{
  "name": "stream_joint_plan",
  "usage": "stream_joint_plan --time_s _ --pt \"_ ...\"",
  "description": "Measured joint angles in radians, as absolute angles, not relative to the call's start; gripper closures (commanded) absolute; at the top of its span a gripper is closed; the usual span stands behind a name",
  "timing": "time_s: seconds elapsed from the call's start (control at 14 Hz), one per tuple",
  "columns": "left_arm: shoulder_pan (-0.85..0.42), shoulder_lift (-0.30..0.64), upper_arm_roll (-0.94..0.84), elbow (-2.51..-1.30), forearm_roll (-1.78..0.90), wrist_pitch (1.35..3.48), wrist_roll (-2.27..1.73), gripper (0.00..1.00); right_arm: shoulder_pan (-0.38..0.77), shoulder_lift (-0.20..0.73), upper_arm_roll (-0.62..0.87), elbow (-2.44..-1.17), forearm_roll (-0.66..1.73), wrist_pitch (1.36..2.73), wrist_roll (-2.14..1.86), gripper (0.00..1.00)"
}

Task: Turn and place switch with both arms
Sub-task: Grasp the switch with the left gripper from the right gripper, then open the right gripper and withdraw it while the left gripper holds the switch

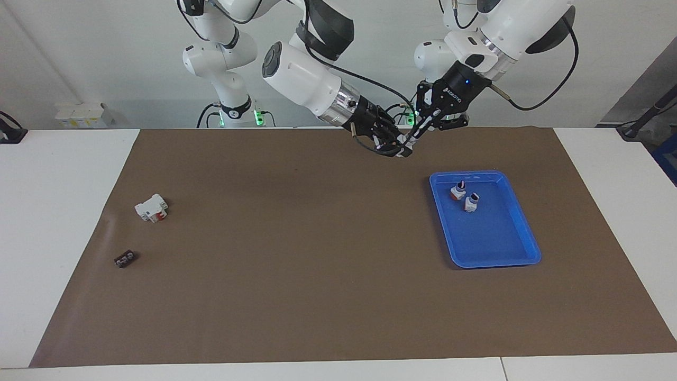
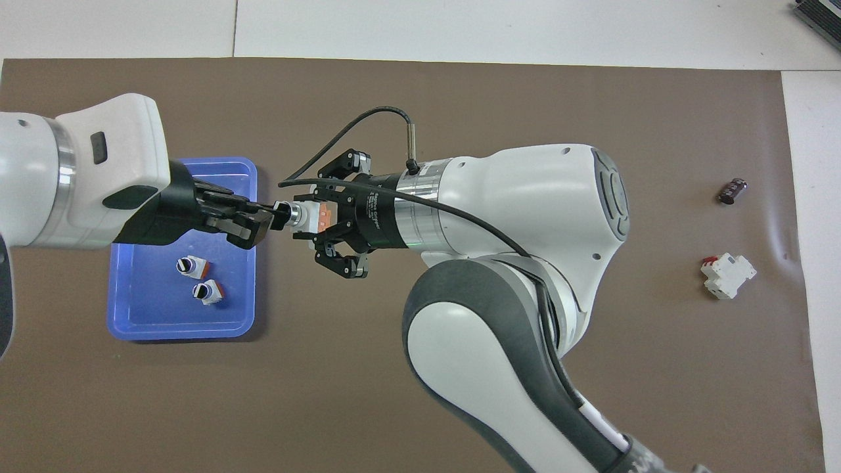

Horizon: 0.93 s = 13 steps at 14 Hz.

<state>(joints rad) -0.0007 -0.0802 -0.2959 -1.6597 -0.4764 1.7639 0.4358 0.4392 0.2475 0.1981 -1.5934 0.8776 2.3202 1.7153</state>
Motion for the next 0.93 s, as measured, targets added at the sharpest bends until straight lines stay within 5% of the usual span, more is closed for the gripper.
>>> stream_joint_plan --time_s 0.71,0.79,0.86,0.93 --pt "-0.001 -0.087 -0.302 -1.660 -0.452 1.764 0.514 1.00 0.441 0.248 0.199 -1.592 0.878 2.322 1.715 1.00" --pt "-0.001 -0.087 -0.302 -1.660 -0.452 1.764 0.514 1.00 0.441 0.248 0.199 -1.592 0.878 2.322 1.715 0.67" --pt "-0.001 -0.087 -0.302 -1.660 -0.452 1.764 0.514 1.00 0.441 0.248 0.199 -1.592 0.878 2.322 1.715 0.20" --pt "-0.001 -0.087 -0.302 -1.660 -0.452 1.764 0.514 1.00 0.441 0.248 0.199 -1.591 0.878 2.322 1.715 0.03"
